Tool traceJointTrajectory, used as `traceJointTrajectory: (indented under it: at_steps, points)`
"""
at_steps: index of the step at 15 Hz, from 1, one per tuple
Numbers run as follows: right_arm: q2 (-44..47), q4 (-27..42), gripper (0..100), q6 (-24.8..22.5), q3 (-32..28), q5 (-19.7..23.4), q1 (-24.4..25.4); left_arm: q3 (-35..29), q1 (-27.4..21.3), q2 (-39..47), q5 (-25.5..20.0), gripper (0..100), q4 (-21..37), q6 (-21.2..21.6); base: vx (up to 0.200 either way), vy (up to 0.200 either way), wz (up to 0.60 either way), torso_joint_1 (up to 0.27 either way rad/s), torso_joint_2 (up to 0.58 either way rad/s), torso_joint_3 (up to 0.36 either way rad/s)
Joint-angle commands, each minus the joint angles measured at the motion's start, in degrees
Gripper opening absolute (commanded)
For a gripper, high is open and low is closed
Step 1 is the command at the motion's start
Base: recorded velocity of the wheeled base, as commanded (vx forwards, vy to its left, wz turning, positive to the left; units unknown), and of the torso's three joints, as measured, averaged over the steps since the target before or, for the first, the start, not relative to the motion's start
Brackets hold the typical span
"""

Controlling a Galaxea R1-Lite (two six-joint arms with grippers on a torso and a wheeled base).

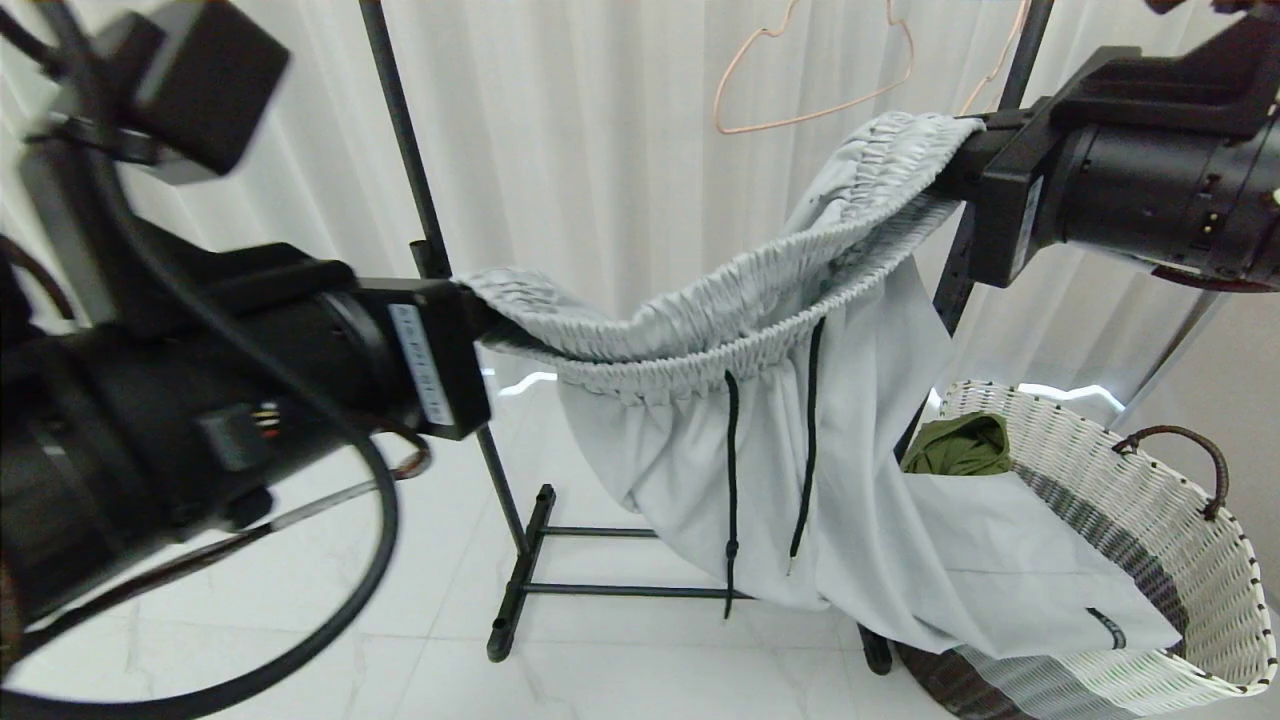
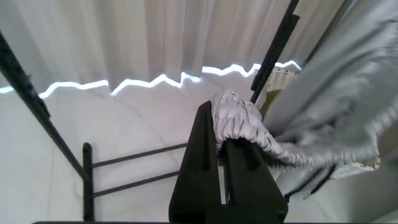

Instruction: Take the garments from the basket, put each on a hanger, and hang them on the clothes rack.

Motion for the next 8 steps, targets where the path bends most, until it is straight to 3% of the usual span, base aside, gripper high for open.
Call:
traceJointTrajectory:
  at_steps: [1, 3, 5, 7, 8]
  points:
    - [2.33, -0.05, 0, 0.02, -1.70, -0.17, 0.74, -1.31, 0.12, -10.64, -1.99, 0, 4.65, 2.18, 0.000, 0.000, 0.00, 0.000, 0.00, 0.000]
    - [2.51, -0.05, 0, 0.02, -2.05, -0.43, 0.74, -2.37, 0.29, -11.61, -2.08, 0, 5.09, 5.08, 0.000, 0.000, 0.00, 0.000, 0.00, 0.000]
    - [0.22, -0.05, 0, 0.11, -0.21, -3.86, 0.57, -3.34, 0.56, -10.73, -1.37, 0, 5.09, 10.00, 0.000, 0.000, 0.00, 0.000, 0.00, 0.000]
    - [-2.24, -0.05, 0, 0.11, 2.61, -7.02, 0.21, -1.67, -0.76, -8.89, 3.55, 0, 5.09, 11.32, 0.000, 0.000, 0.00, 0.000, 0.00, 0.000]
    - [-3.82, -0.05, 0, -0.07, 3.57, -7.73, 0.21, -2.28, -2.70, -6.60, 8.82, 0, 4.82, 11.67, 0.000, 0.000, 0.00, 0.000, 0.00, 0.000]
